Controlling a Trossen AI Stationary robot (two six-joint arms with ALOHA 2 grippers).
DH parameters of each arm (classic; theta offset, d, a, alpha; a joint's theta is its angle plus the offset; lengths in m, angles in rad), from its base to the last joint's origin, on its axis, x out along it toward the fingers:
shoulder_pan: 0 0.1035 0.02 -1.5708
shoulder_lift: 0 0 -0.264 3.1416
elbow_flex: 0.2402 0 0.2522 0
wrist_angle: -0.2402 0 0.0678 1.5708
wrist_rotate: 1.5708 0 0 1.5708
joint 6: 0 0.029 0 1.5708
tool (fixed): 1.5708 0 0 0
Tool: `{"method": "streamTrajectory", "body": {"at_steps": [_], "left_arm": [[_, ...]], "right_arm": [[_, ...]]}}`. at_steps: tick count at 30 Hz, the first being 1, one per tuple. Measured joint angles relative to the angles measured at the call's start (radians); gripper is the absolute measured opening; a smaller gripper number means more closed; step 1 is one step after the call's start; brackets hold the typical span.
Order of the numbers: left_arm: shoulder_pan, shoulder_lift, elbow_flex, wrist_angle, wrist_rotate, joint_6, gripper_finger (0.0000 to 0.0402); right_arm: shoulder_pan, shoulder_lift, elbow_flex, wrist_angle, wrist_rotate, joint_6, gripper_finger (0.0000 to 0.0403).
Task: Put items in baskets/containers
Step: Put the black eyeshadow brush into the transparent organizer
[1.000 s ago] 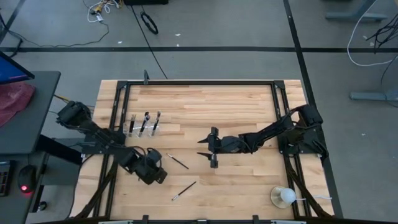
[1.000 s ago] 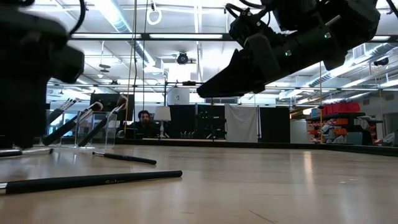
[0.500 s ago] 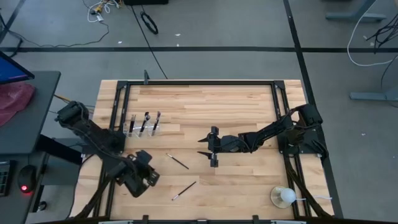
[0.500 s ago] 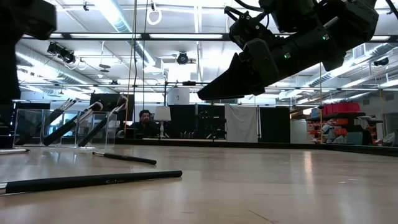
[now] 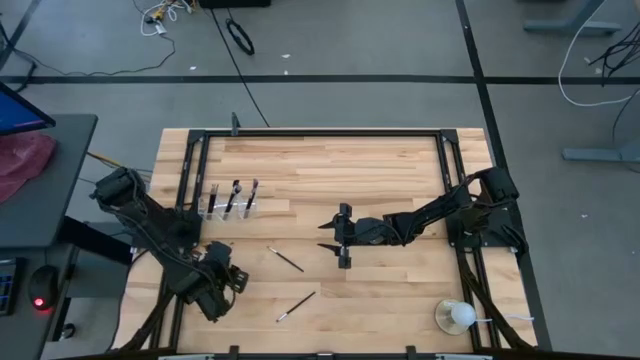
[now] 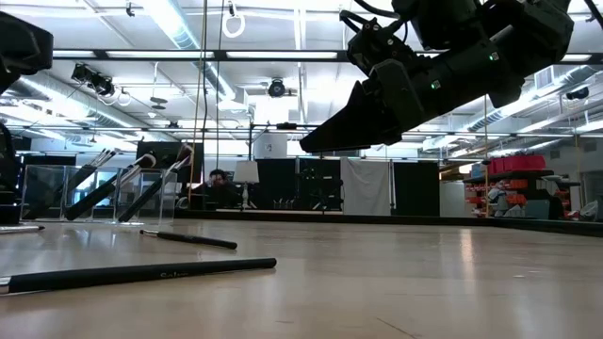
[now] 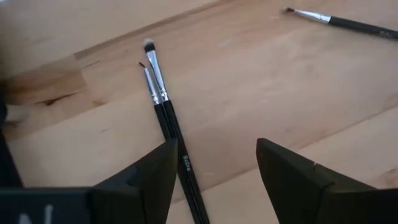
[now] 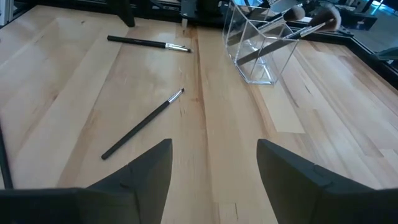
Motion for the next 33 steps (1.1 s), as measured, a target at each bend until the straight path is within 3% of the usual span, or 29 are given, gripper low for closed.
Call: {"method": "streamTrajectory", "body": {"at_steps": [8,13,33], "left_arm": [[0.0,0.093,0.0,0.004,-0.002,-0.076,0.0189],[0.003,0.141,0.0,0.036,-0.066,-0.089,0.0172],[0.051,0.216,0.0,0.014,-0.062,-0.129,0.017]], "right_arm": [[0.0,0.0,0.0,-0.001,0.0,0.0,0.0237],[0.0,0.0,0.0,-0.001,0.0,0.0,0.0237],[0.0,0.0,0.0,-0.005,0.0,0.001,0.0237]]}}
